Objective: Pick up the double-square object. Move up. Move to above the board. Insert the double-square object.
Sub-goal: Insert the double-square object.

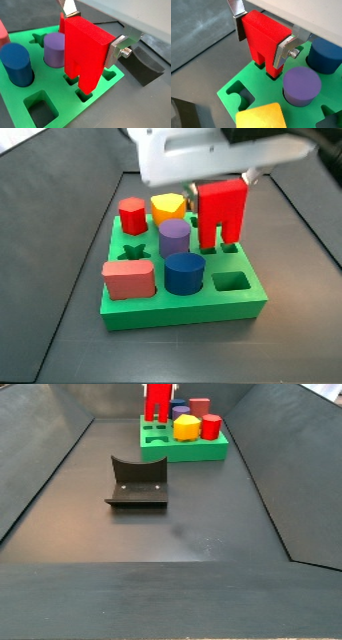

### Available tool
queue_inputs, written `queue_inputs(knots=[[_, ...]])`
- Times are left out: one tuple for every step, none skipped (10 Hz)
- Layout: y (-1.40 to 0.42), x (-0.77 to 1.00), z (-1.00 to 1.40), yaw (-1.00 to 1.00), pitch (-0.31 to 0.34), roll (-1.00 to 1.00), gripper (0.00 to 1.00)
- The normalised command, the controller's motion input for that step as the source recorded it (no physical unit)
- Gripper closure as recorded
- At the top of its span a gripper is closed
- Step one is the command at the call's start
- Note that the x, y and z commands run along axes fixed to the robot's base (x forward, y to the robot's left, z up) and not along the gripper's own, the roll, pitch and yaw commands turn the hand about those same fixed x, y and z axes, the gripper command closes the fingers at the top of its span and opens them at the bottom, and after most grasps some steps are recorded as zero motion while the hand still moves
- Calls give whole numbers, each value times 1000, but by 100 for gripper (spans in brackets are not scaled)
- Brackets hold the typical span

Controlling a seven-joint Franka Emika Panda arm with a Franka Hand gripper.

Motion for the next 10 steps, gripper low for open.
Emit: queue_inputs(knots=[[0,0,-140,0,-24,0,100],[0,0,-194,0,-43,0,100],[0,6,-217,0,-56,11,100],[0,0,-231,0,-70,27,100],[0,0,-289,0,-93,63,100],[-83,0,-363,0,-126,69,100],[-149,83,-383,0,-133,40,100],[-134,220,-349,0,-113,26,100],[-60,389,-314,0,-43,79,100],[0,380,-383,9,-10,137,100]])
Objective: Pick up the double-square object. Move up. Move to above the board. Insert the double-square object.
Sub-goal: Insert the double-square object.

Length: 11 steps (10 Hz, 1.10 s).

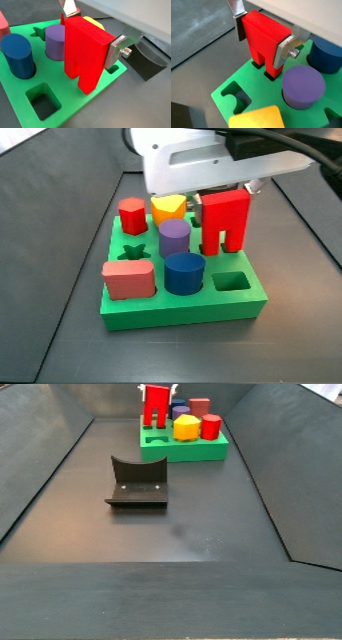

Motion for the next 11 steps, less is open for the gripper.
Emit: queue_inputs(knots=[[66,246,-431,0,0,223,100],[134,0,-403,0,0,230,100],[131,-29,-80,-9,31,77,100],[86,-63,0,0,0,9,100],[77,-200,-209,-20,0,47,100],[77,-280,-223,-54,0,97,100],[120,-357,-140,-89,3,143,100],[117,-337,-40,-66,0,134,100],[69,-74,0,-11,0,6,100],[43,66,-100,0,6,30,100],[20,229,-103,0,39,67,100]])
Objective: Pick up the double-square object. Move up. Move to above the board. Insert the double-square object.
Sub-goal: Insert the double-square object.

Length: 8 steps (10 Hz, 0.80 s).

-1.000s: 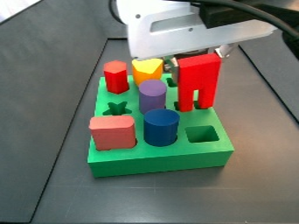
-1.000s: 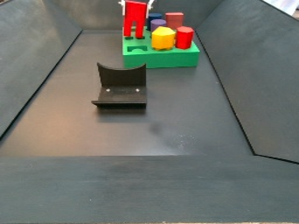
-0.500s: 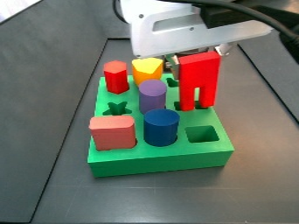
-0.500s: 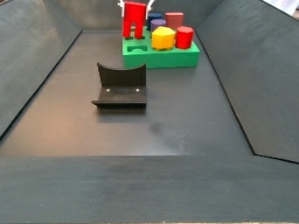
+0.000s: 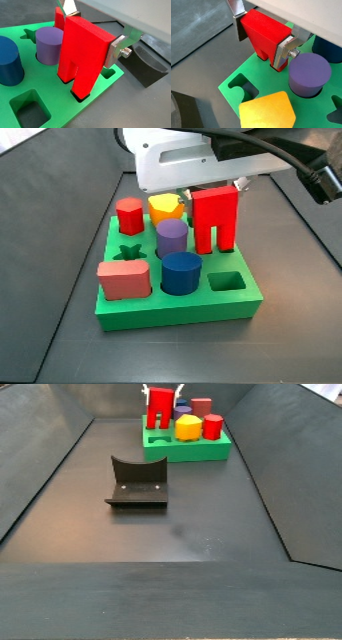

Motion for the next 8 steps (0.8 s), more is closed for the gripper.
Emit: queue_inputs(knots=[[0,360,-74,0,73,69,100],[0,6,0,0,0,13,100],[0,0,-49,0,0,0,100],[0,-46,-249,-9,0,116,100],[-94,-86,-337,-97,0,209,100],[-320,-9,-266,-249,36,284,100],[-337,0,-411,-394,14,334,100],[-363,49,-563,-346,0,414,100]])
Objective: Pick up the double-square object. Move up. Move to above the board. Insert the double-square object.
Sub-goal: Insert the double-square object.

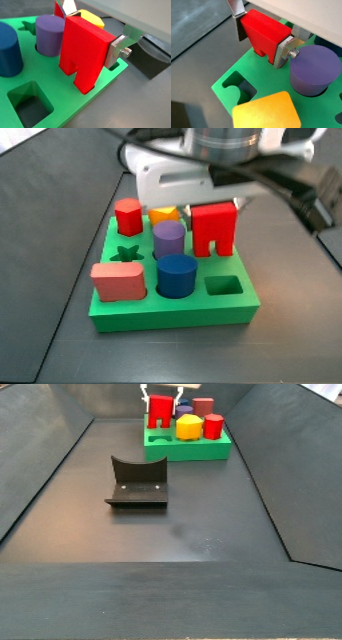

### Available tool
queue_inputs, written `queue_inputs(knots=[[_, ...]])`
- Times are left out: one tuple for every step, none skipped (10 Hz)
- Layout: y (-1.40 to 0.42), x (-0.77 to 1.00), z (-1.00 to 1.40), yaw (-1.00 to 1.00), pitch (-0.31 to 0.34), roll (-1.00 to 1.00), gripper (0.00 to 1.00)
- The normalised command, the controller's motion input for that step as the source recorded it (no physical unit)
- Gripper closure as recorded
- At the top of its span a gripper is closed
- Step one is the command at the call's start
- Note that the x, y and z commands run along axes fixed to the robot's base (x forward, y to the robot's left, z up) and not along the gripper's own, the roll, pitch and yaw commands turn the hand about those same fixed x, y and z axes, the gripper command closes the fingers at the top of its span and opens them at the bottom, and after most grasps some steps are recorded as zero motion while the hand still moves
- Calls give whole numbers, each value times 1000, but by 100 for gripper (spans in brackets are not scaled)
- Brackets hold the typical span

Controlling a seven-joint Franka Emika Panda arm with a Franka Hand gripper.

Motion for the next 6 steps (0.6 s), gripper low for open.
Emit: queue_inputs(knots=[[-311,26,-543,-283,-3,431,100],[-134,54,-506,-349,0,430,100],[-120,83,-506,-386,0,420,100],[-149,51,-494,-294,44,386,100],[66,23,0,0,-21,-39,100],[0,0,0,0,0,0,100]])
